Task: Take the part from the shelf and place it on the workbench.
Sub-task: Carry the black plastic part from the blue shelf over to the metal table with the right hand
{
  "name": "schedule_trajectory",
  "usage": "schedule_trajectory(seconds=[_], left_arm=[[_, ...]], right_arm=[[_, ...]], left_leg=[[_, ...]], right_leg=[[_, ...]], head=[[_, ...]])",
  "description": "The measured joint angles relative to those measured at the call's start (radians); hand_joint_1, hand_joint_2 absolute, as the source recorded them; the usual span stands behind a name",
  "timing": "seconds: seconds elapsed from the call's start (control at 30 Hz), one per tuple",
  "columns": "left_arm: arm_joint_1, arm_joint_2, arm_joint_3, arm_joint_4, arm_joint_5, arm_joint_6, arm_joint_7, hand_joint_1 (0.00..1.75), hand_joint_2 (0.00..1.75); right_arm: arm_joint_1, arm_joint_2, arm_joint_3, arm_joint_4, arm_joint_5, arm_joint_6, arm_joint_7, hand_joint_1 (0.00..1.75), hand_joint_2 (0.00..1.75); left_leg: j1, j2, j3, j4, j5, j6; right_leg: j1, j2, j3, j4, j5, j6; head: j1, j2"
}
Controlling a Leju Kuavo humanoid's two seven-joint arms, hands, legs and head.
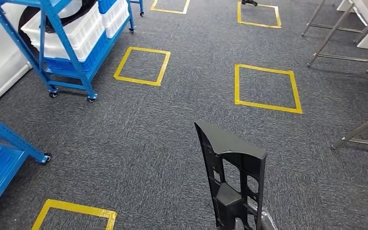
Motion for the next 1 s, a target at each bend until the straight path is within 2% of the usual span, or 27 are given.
schedule_trajectory(seconds=[0.03,0.07,0.1,0.13,0.17,0.23,0.27,0.3,0.33,0.4,0.43,0.47,0.5,0.53,0.57,0.6,0.63,0.67,0.7,0.73,0.77,0.8,0.83,0.9,0.93,0.97,1.0], left_arm=[[0.000,0.000,0.000,0.000,0.000,0.001,0.000,0.00,0.00],[-0.001,0.000,-0.001,0.000,0.000,0.001,0.000,0.00,0.00],[-0.002,0.000,-0.002,0.000,0.000,0.002,0.000,0.00,0.00],[-0.003,0.000,-0.002,0.000,0.000,0.002,0.000,0.00,0.00],[-0.005,-0.001,-0.003,0.000,0.000,0.003,0.000,0.00,0.00],[-0.006,-0.003,-0.004,0.000,-0.001,0.004,0.000,0.00,0.00],[-0.007,-0.004,-0.004,0.000,-0.002,0.004,0.000,0.00,0.00],[-0.008,-0.005,-0.005,0.000,-0.004,0.004,0.000,0.00,0.00],[-0.009,-0.006,-0.005,0.000,-0.005,0.005,0.000,0.00,0.00],[-0.011,-0.008,-0.006,0.000,-0.006,0.007,0.001,0.00,0.00],[-0.011,-0.008,-0.006,0.000,-0.007,0.008,0.002,0.00,0.00],[-0.009,-0.008,-0.006,0.000,-0.007,0.008,0.003,0.00,0.00],[-0.007,-0.008,-0.006,0.000,-0.007,0.008,0.004,0.00,0.00],[-0.005,-0.008,-0.006,0.000,-0.007,0.008,0.005,0.00,0.00],[-0.003,-0.007,-0.006,0.000,-0.008,0.008,0.006,0.00,0.00],[-0.003,-0.007,-0.006,0.000,-0.008,0.008,0.006,0.00,0.00],[-0.004,-0.007,-0.007,0.000,-0.008,0.008,0.006,0.00,0.00],[-0.005,-0.006,-0.007,0.000,-0.009,0.008,0.006,0.00,0.00],[-0.006,-0.006,-0.008,0.000,-0.010,0.008,0.006,0.00,0.00],[-0.007,-0.006,-0.008,0.000,-0.011,0.008,0.007,0.00,0.00],[-0.007,-0.006,-0.010,0.000,-0.012,0.008,0.007,0.00,0.00],[-0.008,-0.006,-0.011,0.000,-0.014,0.008,0.008,0.00,0.00],[-0.008,-0.006,-0.013,0.000,-0.016,0.008,0.008,0.00,0.00],[-0.009,-0.006,-0.016,0.000,-0.019,0.008,0.008,0.00,0.00],[-0.008,-0.006,-0.018,0.000,-0.019,0.008,0.008,0.00,0.00],[-0.006,-0.006,-0.020,0.000,-0.019,0.008,0.009,0.00,0.00],[-0.005,-0.006,-0.022,0.000,-0.020,0.008,0.009,0.00,0.00]], right_arm=[[0.000,0.002,0.003,0.003,-0.002,-0.004,0.000,1.75,1.75],[0.000,0.002,0.006,0.006,-0.003,-0.007,0.000,1.75,1.75],[0.000,0.002,0.008,0.008,-0.004,-0.010,0.001,1.75,1.75],[-0.001,0.002,0.011,0.009,-0.006,-0.011,0.001,1.75,1.75],[-0.003,0.002,0.013,0.010,-0.007,-0.013,0.002,1.75,1.75],[-0.006,0.002,0.016,0.010,-0.010,-0.014,0.002,1.75,1.75],[-0.006,0.002,0.018,0.010,-0.011,-0.015,0.003,1.75,1.75],[-0.005,0.002,0.018,0.010,-0.011,-0.016,0.003,1.75,1.75],[-0.004,0.002,0.020,0.010,-0.012,-0.017,0.003,1.75,1.75],[-0.007,0.002,0.026,0.010,-0.014,-0.021,0.004,1.75,1.75],[-0.009,0.001,0.029,0.010,-0.015,-0.022,0.004,1.75,1.75],[-0.011,0.001,0.032,0.010,-0.016,-0.024,0.005,1.75,1.75],[-0.013,0.000,0.034,0.011,-0.016,-0.025,0.005,1.75,1.75],[-0.013,0.000,0.036,0.011,-0.017,-0.025,0.006,1.75,1.75],[-0.013,0.000,0.038,0.012,-0.017,-0.026,0.006,1.75,1.75],[-0.012,0.000,0.039,0.013,-0.017,-0.026,0.006,1.75,1.75],[-0.012,0.000,0.041,0.014,-0.017,-0.026,0.007,1.75,1.75],[-0.013,0.000,0.042,0.015,-0.018,-0.027,0.007,1.75,1.75],[-0.014,0.000,0.043,0.016,-0.018,-0.027,0.007,1.75,1.75],[-0.015,0.000,0.044,0.016,-0.018,-0.028,0.007,1.75,1.75],[-0.015,0.001,0.044,0.016,-0.019,-0.029,0.007,1.75,1.75],[-0.013,0.002,0.045,0.016,-0.019,-0.029,0.007,1.75,1.75],[-0.012,0.003,0.045,0.016,-0.020,-0.030,0.008,1.75,1.75],[-0.012,0.005,0.047,0.016,-0.021,-0.031,0.008,1.75,1.75],[-0.014,0.006,0.047,0.016,-0.021,-0.031,0.008,1.75,1.75],[-0.016,0.007,0.047,0.017,-0.022,-0.031,0.008,1.75,1.75],[-0.018,0.007,0.047,0.017,-0.022,-0.031,0.008,1.75,1.75]], left_leg=[[-0.002,0.015,0.001,0.000,-0.002,0.000],[-0.003,0.028,0.004,0.000,-0.005,0.000],[-0.004,0.041,0.008,0.000,-0.008,-0.001],[-0.005,0.052,0.012,0.000,-0.011,-0.003],[-0.007,0.062,0.016,0.000,-0.015,-0.007],[-0.009,0.079,0.021,-0.003,-0.021,-0.017],[-0.010,0.089,0.025,-0.005,-0.024,-0.022],[-0.009,0.095,0.029,-0.007,-0.027,-0.026],[-0.008,0.084,0.031,0.000,-0.034,-0.032],[-0.006,0.033,0.006,0.065,-0.073,-0.041],[-0.004,0.003,-0.022,0.125,-0.101,-0.043],[-0.004,-0.012,-0.057,0.193,-0.129,-0.046],[-0.003,-0.018,-0.089,0.248,-0.144,-0.048],[-0.002,-0.020,-0.109,0.274,-0.141,-0.050],[-0.002,-0.022,-0.112,0.264,-0.117,-0.052],[0.000,-0.026,-0.098,0.218,-0.077,-0.053],[0.003,-0.041,-0.075,0.155,-0.039,-0.053],[0.005,-0.065,-0.053,0.097,-0.012,-0.051],[0.006,-0.086,-0.038,0.057,0.001,-0.047],[0.006,-0.101,-0.031,0.039,0.001,-0.042],[0.004,-0.102,-0.030,0.034,-0.002,-0.035],[0.003,-0.092,-0.028,0.031,0.001,-0.027],[0.003,-0.080,-0.026,0.025,0.004,-0.020],[0.005,-0.055,-0.023,0.015,0.010,-0.007],[0.004,-0.041,-0.023,0.013,0.011,-0.003],[0.002,-0.027,-0.023,0.012,0.010,0.000],[0.000,-0.012,-0.023,0.012,0.009,0.002]], right_leg=[[-0.001,-0.004,-0.006,0.009,0.008,-0.001],[-0.001,-0.009,0.010,-0.020,0.033,-0.003],[0.000,-0.019,0.043,-0.081,0.068,-0.007],[0.004,-0.040,0.081,-0.152,0.094,-0.013],[0.011,-0.058,0.111,-0.209,0.112,-0.019],[0.022,-0.075,0.134,-0.258,0.114,-0.029],[0.025,-0.064,0.134,-0.261,0.115,-0.033],[0.022,-0.052,0.136,-0.266,0.117,-0.037],[0.019,-0.041,0.141,-0.274,0.120,-0.041],[0.012,-0.019,0.151,-0.287,0.125,-0.050],[0.013,-0.009,0.153,-0.289,0.125,-0.053],[0.014,0.003,0.154,-0.288,0.124,-0.056],[0.014,0.017,0.154,-0.286,0.123,-0.058],[0.014,0.032,0.154,-0.284,0.121,-0.059],[0.014,0.048,0.154,-0.280,0.118,-0.058],[0.013,0.064,0.155,-0.274,0.115,-0.056],[0.011,0.079,0.154,-0.267,0.111,-0.051],[0.011,0.091,0.151,-0.259,0.107,-0.046],[0.011,0.103,0.146,-0.252,0.104,-0.041],[0.010,0.113,0.140,-0.248,0.104,-0.035],[0.008,0.123,0.136,-0.247,0.106,-0.029],[0.006,0.133,0.132,-0.249,0.109,-0.024],[0.005,0.127,0.130,-0.247,0.108,-0.020],[0.007,0.077,0.110,-0.206,0.084,-0.014],[0.008,0.041,0.087,-0.158,0.057,-0.012],[0.007,0.018,0.054,-0.096,0.028,-0.009],[0.005,0.006,0.023,-0.037,0.005,-0.006]], head=[[0.000,0.000],[0.000,0.000],[0.000,0.000],[0.000,0.000],[0.000,0.000],[0.000,0.000],[0.000,0.000],[0.000,0.000],[0.000,0.000],[0.000,0.000],[0.000,0.000],[0.000,0.000],[0.000,0.000],[0.000,0.000],[0.000,0.000],[0.000,0.000],[0.000,0.000],[0.000,0.000],[0.000,0.000],[0.000,0.000],[0.000,0.000],[0.000,0.000],[0.000,0.000],[0.000,0.000],[0.000,0.000],[0.000,0.000],[0.000,0.000]])
